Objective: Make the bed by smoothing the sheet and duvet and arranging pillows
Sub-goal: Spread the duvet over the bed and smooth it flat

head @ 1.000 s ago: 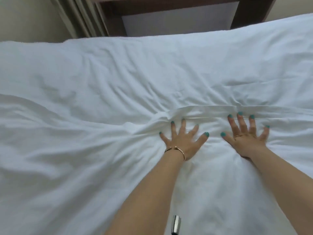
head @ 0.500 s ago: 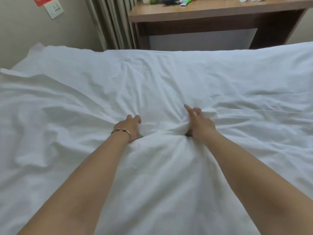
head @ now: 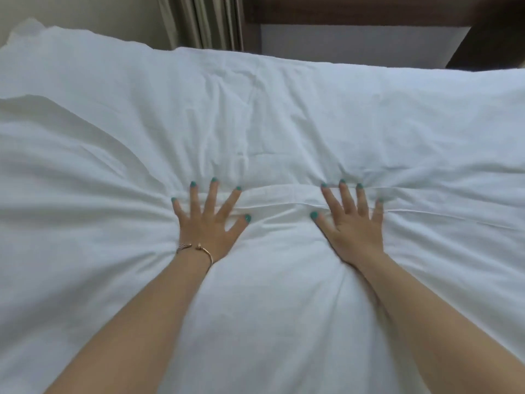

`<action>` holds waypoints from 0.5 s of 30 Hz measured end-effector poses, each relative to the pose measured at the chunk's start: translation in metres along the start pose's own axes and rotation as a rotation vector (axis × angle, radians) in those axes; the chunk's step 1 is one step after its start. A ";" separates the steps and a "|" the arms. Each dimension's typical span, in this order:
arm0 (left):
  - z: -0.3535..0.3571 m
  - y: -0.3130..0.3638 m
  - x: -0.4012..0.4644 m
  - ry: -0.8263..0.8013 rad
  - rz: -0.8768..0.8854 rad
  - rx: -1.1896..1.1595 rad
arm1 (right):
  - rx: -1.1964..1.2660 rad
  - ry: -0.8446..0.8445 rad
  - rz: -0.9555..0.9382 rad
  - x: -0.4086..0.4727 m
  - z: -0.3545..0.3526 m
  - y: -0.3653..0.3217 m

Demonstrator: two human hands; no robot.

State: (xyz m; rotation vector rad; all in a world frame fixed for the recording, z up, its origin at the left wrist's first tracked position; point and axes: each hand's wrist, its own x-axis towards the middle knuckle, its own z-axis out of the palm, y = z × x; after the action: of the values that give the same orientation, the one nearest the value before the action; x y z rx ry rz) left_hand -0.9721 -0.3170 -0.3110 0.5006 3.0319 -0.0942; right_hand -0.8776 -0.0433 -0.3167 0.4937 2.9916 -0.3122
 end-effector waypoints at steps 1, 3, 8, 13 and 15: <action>0.006 0.002 0.004 0.005 -0.013 -0.011 | 0.002 0.008 0.012 0.004 0.005 0.001; 0.015 0.003 0.011 0.038 -0.018 -0.019 | 0.006 0.016 0.010 0.009 0.009 0.003; 0.012 0.004 0.017 -0.096 -0.013 0.013 | 0.005 -0.074 0.030 0.017 0.014 0.007; -0.054 0.048 -0.019 -0.159 -0.110 -0.029 | -0.049 -0.154 0.099 0.001 -0.018 -0.009; -0.071 0.081 -0.085 0.043 -0.047 -0.257 | -0.081 0.019 0.151 -0.053 -0.025 -0.017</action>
State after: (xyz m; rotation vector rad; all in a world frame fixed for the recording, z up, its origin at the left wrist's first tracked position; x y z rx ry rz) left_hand -0.8697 -0.2625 -0.2383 0.4138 3.0337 0.3029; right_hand -0.8347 -0.0700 -0.2825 0.7120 2.9489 -0.1742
